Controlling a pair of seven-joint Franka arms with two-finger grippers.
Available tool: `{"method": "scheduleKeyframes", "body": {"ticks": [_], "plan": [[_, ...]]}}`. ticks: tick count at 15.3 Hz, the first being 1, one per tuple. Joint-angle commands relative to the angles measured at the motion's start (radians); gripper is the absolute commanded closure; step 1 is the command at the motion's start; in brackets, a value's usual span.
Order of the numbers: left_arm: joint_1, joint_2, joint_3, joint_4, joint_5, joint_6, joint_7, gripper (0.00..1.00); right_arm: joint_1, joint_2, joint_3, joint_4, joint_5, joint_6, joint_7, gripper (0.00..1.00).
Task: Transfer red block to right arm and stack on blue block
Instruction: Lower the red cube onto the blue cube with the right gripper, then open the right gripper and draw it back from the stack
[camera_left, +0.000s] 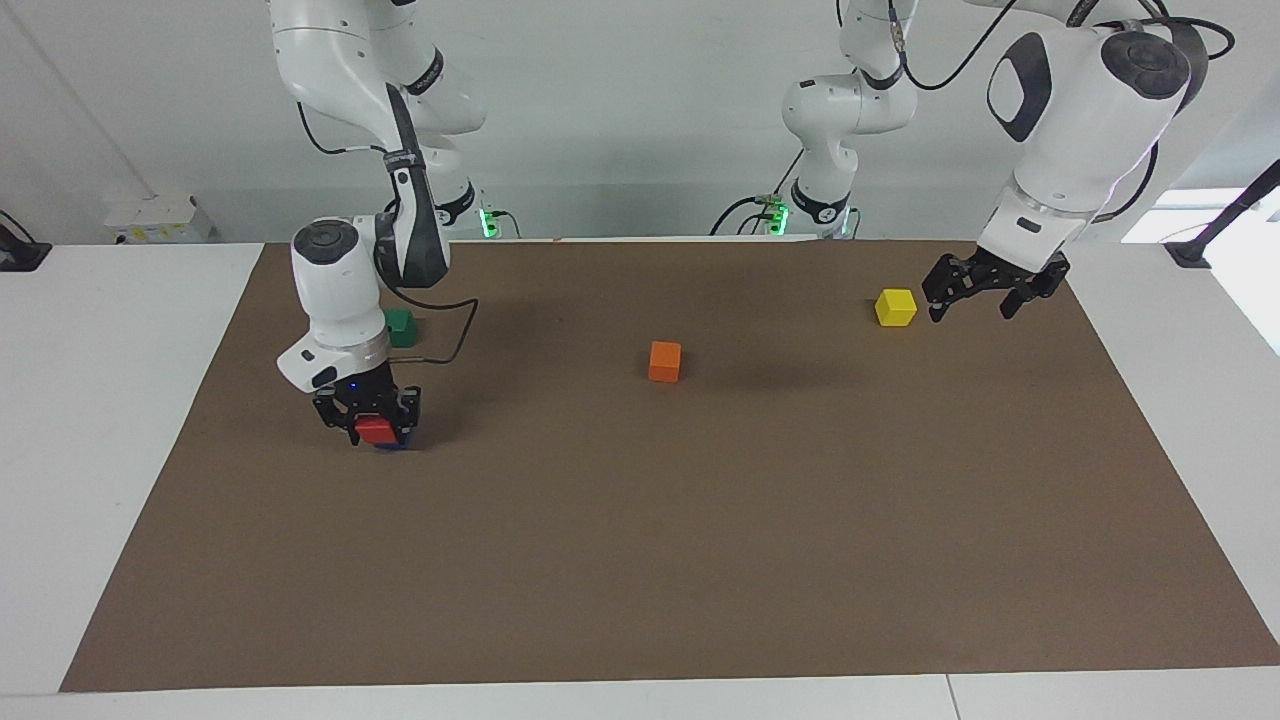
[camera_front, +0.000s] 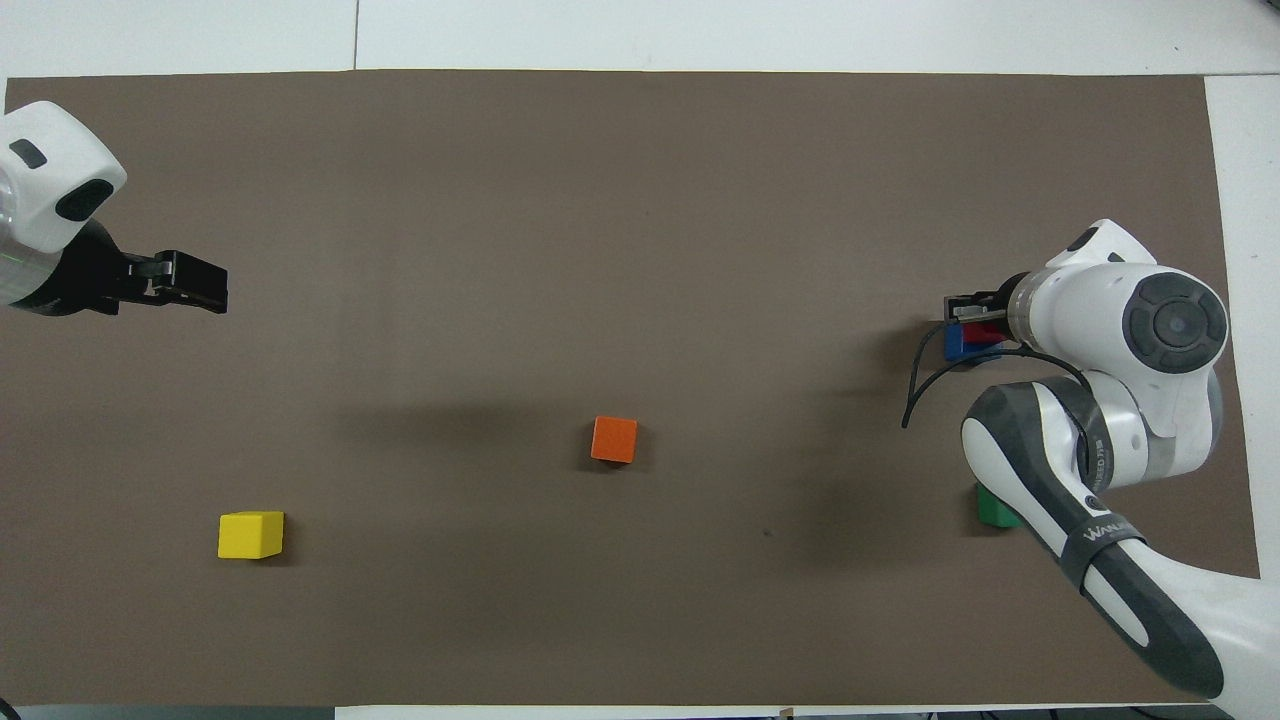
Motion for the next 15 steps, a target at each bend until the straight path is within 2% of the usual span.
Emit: {"method": "scheduleKeyframes", "body": {"ticks": [1, 5, 11, 15], "plan": [[-0.008, -0.013, 0.010, -0.001, -0.004, -0.015, 0.008, 0.00, -0.010, -0.006, 0.008, -0.005, 0.018, -0.012, -0.005, 0.00], [-0.007, -0.016, 0.016, -0.002, -0.002, -0.010, 0.007, 0.00, -0.004, -0.011, 0.009, 0.042, 0.018, -0.098, -0.007, 0.00], [0.007, -0.024, 0.019, -0.008, -0.002, -0.024, 0.005, 0.00, -0.002, -0.057, 0.038, 0.248, 0.115, -0.441, -0.019, 0.00], [0.007, -0.024, 0.019, -0.008, -0.002, -0.024, 0.005, 0.00, -0.012, -0.127, 0.040, 0.322, 0.219, -0.607, -0.103, 0.00]]}}
